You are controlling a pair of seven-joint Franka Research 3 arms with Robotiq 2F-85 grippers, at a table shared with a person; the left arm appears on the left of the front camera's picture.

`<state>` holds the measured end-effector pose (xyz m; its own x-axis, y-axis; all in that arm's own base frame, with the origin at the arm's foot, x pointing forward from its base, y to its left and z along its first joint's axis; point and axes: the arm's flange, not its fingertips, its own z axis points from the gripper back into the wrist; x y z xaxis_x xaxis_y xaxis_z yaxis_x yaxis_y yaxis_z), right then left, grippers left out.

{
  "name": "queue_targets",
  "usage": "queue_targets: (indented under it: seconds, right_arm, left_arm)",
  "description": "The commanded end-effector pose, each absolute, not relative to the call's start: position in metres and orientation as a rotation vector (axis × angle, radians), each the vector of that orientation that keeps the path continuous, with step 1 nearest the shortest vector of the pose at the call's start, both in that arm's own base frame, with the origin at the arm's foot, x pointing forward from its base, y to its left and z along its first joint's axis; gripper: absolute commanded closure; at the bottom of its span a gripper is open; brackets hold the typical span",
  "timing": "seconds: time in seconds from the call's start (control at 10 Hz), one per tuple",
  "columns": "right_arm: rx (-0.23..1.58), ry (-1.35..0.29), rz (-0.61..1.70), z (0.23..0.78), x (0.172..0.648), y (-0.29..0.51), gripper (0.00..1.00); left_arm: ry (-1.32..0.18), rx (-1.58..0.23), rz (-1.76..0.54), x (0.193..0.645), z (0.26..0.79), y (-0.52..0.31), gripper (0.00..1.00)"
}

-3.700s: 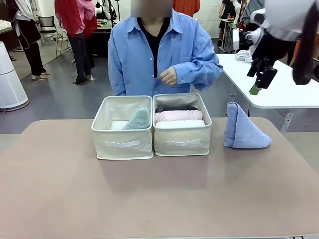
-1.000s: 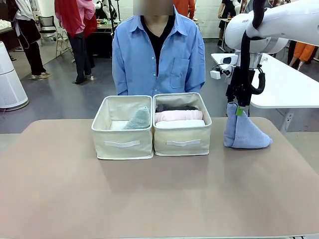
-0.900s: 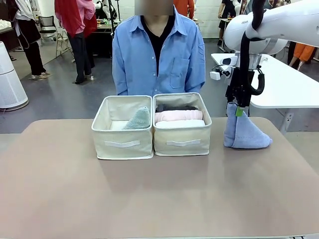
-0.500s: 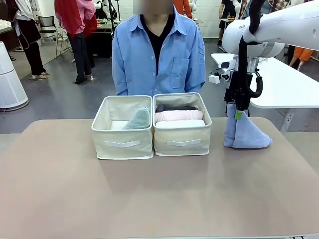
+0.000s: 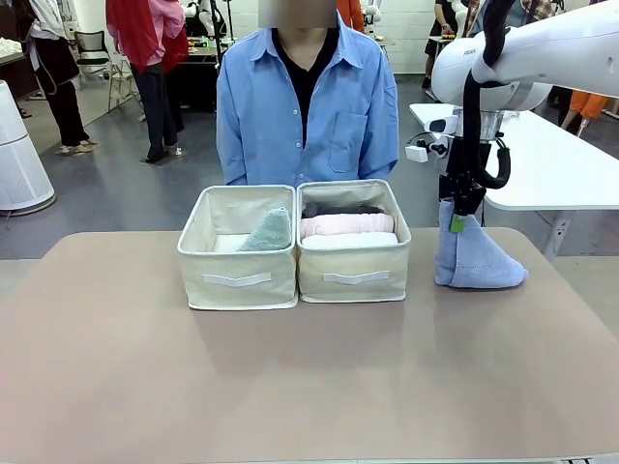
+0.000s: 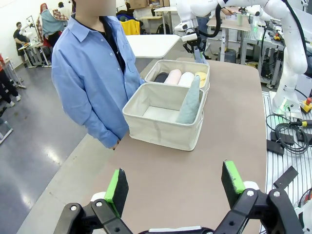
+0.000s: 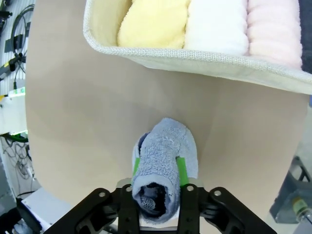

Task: Sort the towels based on their folding style.
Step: Pick up another triangle-folded towel from the table and place it in the left Fabric basket.

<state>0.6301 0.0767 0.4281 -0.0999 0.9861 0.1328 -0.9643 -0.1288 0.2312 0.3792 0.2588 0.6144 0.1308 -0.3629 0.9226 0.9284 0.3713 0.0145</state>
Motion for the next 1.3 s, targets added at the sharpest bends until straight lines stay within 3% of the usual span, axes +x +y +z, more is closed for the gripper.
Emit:
queue_targets:
  seconds: [0.0,0.4,0.5,0.8,1.1,1.2]
  right_arm:
    - [0.273,0.117,1.704,0.435,0.634,0.075,1.00]
    - [0.173,0.153,1.652,0.490,0.603,0.077,1.00]
    - [0.200,0.181,1.631,0.522,0.579,0.079,0.88]
    - [0.139,0.062,1.571,0.606,0.537,0.073,0.88]
    - [0.146,-0.014,1.533,0.615,0.525,0.059,0.88]
    - [0.120,0.034,1.578,0.640,0.522,0.068,0.88]
  left_arm:
    - [-1.068,-0.681,-1.052,0.378,0.614,0.258,0.00]
    - [-1.068,-0.681,-1.052,0.378,0.614,0.258,0.00]
    - [-1.068,-0.681,-1.052,0.378,0.614,0.258,0.00]
    - [-1.068,-0.681,-1.052,0.378,0.614,0.258,0.00]
    - [-1.068,-0.681,-1.052,0.378,0.614,0.258,0.00]
    - [-1.068,-0.681,-1.052,0.378,0.614,0.258,0.00]
